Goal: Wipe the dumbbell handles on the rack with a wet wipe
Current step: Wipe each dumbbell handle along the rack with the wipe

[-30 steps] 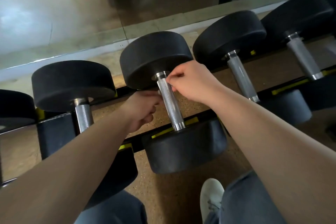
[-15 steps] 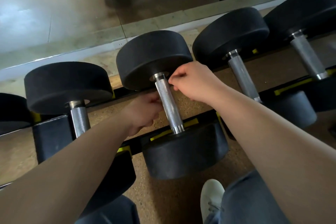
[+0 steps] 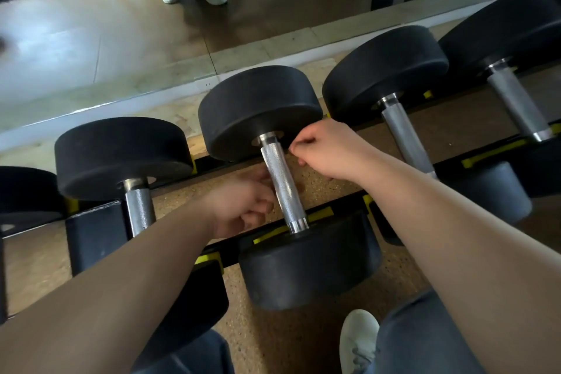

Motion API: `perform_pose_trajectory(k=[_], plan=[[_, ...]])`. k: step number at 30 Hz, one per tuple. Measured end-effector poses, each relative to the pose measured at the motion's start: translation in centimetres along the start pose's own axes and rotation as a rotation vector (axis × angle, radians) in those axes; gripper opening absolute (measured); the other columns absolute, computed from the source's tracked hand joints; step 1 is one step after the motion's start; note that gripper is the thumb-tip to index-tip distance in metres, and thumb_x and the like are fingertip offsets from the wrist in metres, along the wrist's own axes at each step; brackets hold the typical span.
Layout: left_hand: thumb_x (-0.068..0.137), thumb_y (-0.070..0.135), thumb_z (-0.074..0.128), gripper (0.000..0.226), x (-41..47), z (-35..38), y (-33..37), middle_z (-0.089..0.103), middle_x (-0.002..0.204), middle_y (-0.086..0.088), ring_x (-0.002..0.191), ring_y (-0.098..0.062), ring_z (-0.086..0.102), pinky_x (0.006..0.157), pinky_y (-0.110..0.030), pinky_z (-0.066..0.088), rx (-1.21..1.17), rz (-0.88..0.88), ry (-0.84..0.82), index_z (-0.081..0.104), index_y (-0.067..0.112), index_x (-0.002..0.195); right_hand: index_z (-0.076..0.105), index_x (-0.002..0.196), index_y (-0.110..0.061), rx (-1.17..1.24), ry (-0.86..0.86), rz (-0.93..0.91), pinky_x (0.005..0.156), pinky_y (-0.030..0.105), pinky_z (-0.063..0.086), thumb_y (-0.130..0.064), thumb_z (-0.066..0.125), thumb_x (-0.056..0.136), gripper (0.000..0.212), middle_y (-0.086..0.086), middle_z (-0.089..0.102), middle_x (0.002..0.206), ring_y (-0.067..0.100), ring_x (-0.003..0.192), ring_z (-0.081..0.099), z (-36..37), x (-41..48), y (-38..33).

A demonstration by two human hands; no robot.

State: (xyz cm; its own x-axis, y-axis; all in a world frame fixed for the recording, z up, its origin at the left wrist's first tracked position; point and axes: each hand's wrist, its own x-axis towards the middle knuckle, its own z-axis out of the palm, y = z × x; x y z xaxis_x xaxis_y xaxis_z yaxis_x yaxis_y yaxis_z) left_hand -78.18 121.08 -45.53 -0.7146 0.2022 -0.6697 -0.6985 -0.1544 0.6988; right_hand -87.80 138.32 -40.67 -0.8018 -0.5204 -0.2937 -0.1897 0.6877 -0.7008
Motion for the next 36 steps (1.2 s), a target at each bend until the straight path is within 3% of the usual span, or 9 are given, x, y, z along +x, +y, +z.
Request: perform_pose_trajectory(k=[3,7,11,16,20,25,28,32,36], plan=[[0.090,-0.010,0.049,0.048,-0.2,0.3,-0.5,0.044,0.114,-0.014,0.044,-0.003,0.035,0.036,-0.013,0.022,0.257,-0.132,-0.100,0.059,0.013,0.131,0.072,0.105,-0.032,-0.053,-0.043,0.008,0.057,0.024,0.053,-0.035,0.053,0.104,0.019,-0.005,0.075,0.089,0.013,0.073,0.072,0.0,-0.3,0.1],[0.085,-0.010,0.040,0.044,0.1,0.1,0.4,0.051,0.090,-0.007,0.042,-0.001,0.023,0.038,-0.013,0.015,-0.081,0.072,-0.037,0.064,0.009,0.116,0.069,0.094,-0.034,-0.083,-0.061,0.002,0.057,0.026,0.057,-0.035,0.053,0.104,0.019,-0.001,0.076,0.089,0.017,0.070,0.073,-0.2,-0.6,0.3],[0.083,-0.012,0.031,0.048,0.6,-0.3,0.9,0.022,0.080,0.003,0.042,-0.002,0.022,0.035,-0.014,0.018,-0.296,0.245,0.058,0.062,0.015,0.107,0.069,0.107,-0.037,-0.030,-0.028,-0.015,0.053,0.021,0.052,-0.035,0.053,0.104,0.016,-0.005,0.075,0.090,0.010,0.066,0.070,0.0,-0.8,-0.2],[0.079,-0.013,0.035,0.058,-0.4,0.3,0.0,0.062,0.102,-0.014,0.041,-0.004,0.022,0.038,-0.014,0.016,0.099,-0.010,-0.045,0.062,0.012,0.124,0.072,0.105,-0.030,-0.082,-0.059,0.017,0.056,0.023,0.049,-0.030,0.053,0.104,0.019,-0.006,0.074,0.090,0.011,0.068,0.069,0.2,-0.8,-0.6],[0.085,-0.016,0.033,0.054,-0.5,1.1,-0.2,0.040,0.057,-0.002,0.036,-0.003,0.023,0.033,-0.012,0.019,0.317,-0.138,-0.055,0.062,0.004,0.126,0.072,0.103,-0.023,-0.233,-0.198,0.100,0.053,0.027,0.051,-0.022,0.054,0.099,0.018,0.001,0.072,0.085,0.016,0.064,0.066,0.2,-1.0,-0.2],[0.085,-0.015,0.036,0.041,-0.2,1.1,0.4,0.044,0.060,-0.001,0.040,-0.003,0.023,0.037,-0.013,0.016,0.084,0.044,0.059,0.070,0.007,0.096,0.071,0.113,-0.025,-0.265,-0.300,0.130,0.058,0.029,0.059,-0.022,0.058,0.098,0.020,0.006,0.074,0.100,0.022,0.073,0.069,0.3,-1.6,0.0],[0.093,-0.009,0.042,0.031,-0.1,0.0,1.1,0.040,0.063,0.003,0.042,-0.003,0.027,0.037,-0.015,0.019,-0.095,0.170,0.200,0.067,0.009,0.094,0.070,0.122,-0.025,-0.232,-0.251,0.120,0.060,0.030,0.059,-0.019,0.055,0.099,0.028,0.006,0.074,0.103,0.020,0.069,0.067,-0.1,-1.8,0.2],[0.101,0.015,0.059,0.018,-0.9,-1.5,1.5,0.062,0.079,0.000,0.046,-0.004,0.030,0.039,-0.017,0.023,0.094,0.244,0.286,0.071,0.008,0.113,0.070,0.120,-0.030,-0.157,-0.146,0.096,0.056,0.027,0.057,-0.017,0.054,0.101,0.028,-0.004,0.075,0.102,0.017,0.073,0.070,-0.4,-1.8,0.2],[0.089,0.027,0.076,0.018,-2.3,-1.8,1.9,0.060,0.061,0.011,0.050,-0.006,0.036,0.048,-0.022,0.028,0.428,0.160,0.256,0.079,0.017,0.103,0.071,0.108,-0.034,-0.045,-0.063,0.037,0.059,0.022,0.047,-0.018,0.056,0.103,0.022,-0.010,0.071,0.108,0.006,0.075,0.061,-0.9,-1.9,-0.1]])
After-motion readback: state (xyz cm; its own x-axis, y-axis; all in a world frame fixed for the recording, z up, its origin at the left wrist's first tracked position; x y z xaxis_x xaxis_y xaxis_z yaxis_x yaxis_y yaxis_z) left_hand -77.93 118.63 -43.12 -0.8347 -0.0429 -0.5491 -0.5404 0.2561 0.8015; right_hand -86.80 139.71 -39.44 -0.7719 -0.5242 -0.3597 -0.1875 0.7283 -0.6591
